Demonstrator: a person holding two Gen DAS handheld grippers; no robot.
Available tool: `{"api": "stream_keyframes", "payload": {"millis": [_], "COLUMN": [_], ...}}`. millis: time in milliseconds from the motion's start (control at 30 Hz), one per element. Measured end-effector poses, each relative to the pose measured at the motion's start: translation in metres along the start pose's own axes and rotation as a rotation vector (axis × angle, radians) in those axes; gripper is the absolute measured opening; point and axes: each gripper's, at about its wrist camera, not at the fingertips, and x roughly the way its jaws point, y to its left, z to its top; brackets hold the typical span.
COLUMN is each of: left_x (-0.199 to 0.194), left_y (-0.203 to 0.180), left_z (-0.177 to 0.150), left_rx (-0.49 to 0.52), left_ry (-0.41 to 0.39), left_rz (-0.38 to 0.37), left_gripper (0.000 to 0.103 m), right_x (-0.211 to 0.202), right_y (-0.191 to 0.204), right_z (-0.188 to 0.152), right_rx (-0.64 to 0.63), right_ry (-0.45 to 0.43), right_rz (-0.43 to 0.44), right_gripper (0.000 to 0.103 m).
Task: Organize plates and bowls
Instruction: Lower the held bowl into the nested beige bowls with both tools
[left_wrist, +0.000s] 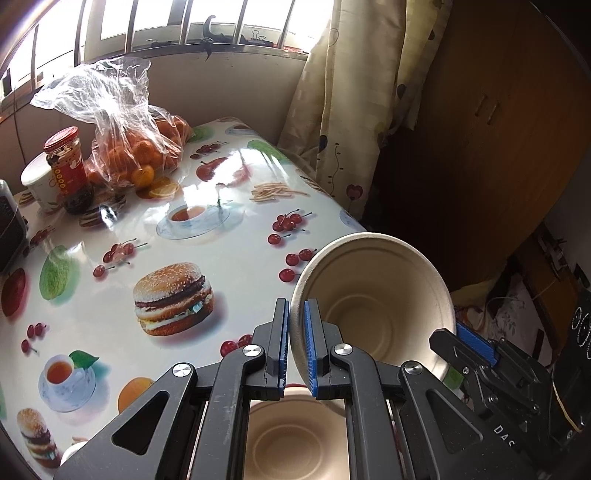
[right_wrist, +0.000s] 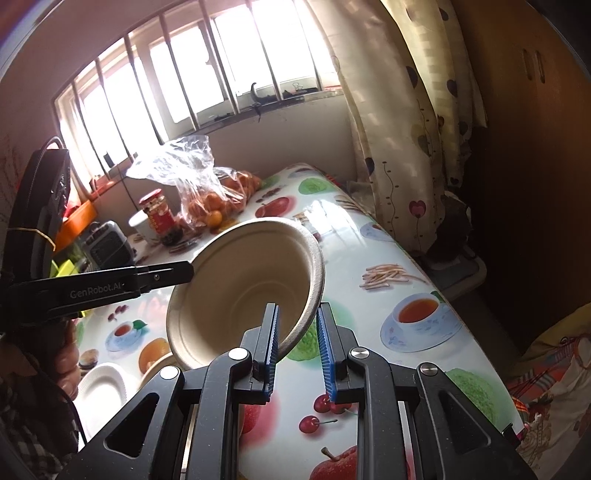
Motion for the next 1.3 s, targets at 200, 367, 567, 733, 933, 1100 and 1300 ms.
{"api": "stream_keyframes", "payload": {"millis": [200,367,567,733,933,1100,1300], "left_x": [-0.011,-0.022,-0.033,-0.039,-0.048,-0.053,-0.055], "left_y": [0.005,0.010,0.016,0.021,0.028,0.033,0.039], "left_z": [-0.009,-0.019,-0.032,-0.042,-0.053,-0.064,-0.076], "left_rx": [-0.009,-0.022,-0.033,-0.045,-0.059,-0.077,-0.099], "left_ry": [-0.009,-0.019,-0.023,-0.022,-0.027,-0.023,-0.018], "left_rz": [0.006,0.009,0.016,0.024,0.031,0.032,0.035], "left_gripper": [0.009,0.009,0.009,0.009,0.009,0.009,0.009], "right_x": [-0.005,-0.010,-0.014,-0.017,-0.019,-0.019,-0.018], "right_y": [0.010,0.019,0.028,0.037,0.044,0.048,0.053], "right_z": [-0.007,-0.012,-0.020,-0.027,-0.035,-0.040,-0.047], "right_rx": [-0.012,-0.024,-0.034,-0.045,-0.058,-0.063,-0.069], "right_ry": [0.007,0.008,0.014,0.020,0.032,0.040,0.055], "right_rz": [0.015,0.027,0.045,0.056,0.070,0.082,0.094], "right_gripper": [0.020,0.020,0.020,0.020,0.020,0.020,0.020]}}
